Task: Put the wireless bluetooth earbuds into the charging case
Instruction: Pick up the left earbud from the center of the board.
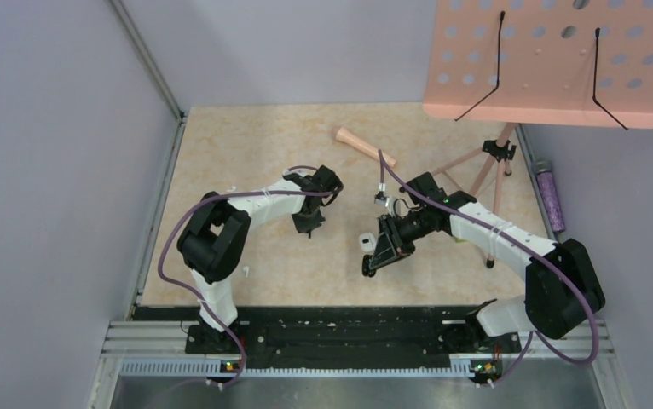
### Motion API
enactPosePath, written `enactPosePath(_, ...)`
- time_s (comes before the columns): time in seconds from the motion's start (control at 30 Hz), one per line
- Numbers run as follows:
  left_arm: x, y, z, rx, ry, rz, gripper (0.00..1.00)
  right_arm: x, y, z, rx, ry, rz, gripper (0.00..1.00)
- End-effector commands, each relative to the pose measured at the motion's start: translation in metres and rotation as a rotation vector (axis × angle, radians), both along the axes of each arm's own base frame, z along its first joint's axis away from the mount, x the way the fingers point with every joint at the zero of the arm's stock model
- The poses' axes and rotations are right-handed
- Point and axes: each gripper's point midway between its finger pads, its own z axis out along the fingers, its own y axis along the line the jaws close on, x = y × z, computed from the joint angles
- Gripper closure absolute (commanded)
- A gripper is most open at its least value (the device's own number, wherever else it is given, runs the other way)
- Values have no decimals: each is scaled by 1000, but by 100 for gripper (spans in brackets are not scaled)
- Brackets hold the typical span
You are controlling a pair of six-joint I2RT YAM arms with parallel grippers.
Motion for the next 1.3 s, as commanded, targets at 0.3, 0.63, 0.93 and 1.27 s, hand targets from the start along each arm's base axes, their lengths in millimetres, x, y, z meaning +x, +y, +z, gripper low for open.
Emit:
enactPosePath(0.3, 4, -18, 18, -45, 15, -161, 31, 1, 5, 11, 28, -37, 18, 100)
enactPosePath(0.63, -9, -21, 25, -56, 37, -500, 33, 2, 7, 12, 35, -38, 27, 100)
enactPosePath(0.93, 0, -14, 7, -17, 84, -509, 48, 2, 7, 13, 40, -42, 27, 100)
enactPosePath(1.27, 8, -3, 1, 20, 84, -456, 58, 0, 6, 13, 36, -39, 23, 100)
